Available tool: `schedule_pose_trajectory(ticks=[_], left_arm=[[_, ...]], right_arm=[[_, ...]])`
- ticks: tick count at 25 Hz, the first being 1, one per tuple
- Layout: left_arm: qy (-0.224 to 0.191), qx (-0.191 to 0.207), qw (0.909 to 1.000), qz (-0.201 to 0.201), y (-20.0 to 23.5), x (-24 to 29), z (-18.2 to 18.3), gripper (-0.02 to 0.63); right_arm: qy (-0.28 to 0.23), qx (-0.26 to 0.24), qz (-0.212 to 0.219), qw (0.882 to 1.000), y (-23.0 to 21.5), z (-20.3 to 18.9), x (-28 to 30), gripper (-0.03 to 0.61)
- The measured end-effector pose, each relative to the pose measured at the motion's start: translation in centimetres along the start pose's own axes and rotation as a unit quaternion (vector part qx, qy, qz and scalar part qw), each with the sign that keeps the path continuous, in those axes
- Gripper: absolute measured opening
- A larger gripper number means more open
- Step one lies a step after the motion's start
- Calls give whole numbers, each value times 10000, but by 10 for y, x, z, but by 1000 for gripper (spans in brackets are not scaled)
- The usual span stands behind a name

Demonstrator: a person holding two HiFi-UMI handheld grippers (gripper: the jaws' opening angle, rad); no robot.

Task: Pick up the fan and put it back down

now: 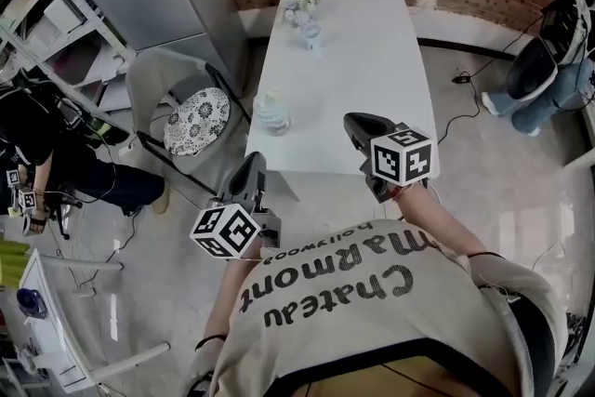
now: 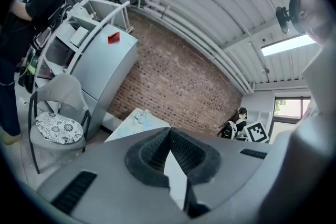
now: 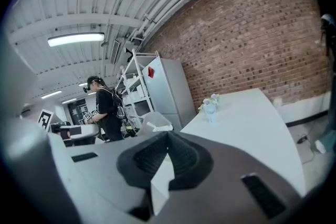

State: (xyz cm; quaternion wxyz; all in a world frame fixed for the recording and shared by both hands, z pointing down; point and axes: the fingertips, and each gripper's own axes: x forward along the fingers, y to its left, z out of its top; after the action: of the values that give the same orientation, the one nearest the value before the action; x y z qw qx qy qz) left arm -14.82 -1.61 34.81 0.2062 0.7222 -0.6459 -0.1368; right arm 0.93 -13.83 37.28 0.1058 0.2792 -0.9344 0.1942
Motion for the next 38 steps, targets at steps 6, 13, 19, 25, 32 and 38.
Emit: schedule_pose_trajectory(ticks=[6, 13, 19, 25, 32, 38], left_arm=[[28, -53, 9998, 169, 18, 43, 8, 2], [46, -94, 9999, -122, 14, 79, 3, 2], [3, -148, 9997, -193, 7, 93, 0, 2], [2, -140, 9999, -48, 8, 98, 3, 2], [256, -307, 9992, 40, 20, 96, -17, 2], [316, -273, 9990, -128, 26, 112, -11, 2]], right_arm=[[8, -50, 89, 9999, -25, 22, 30, 3], [-59, -43, 119, 9999, -43, 27, 46, 3], [-30, 93, 125, 9999, -57, 22, 50, 3], [139, 319, 59, 9994, -68, 10, 54, 3], [210, 528, -14, 9984, -72, -11, 53, 3], [229, 572, -70, 9981, -77, -12, 66, 3]])
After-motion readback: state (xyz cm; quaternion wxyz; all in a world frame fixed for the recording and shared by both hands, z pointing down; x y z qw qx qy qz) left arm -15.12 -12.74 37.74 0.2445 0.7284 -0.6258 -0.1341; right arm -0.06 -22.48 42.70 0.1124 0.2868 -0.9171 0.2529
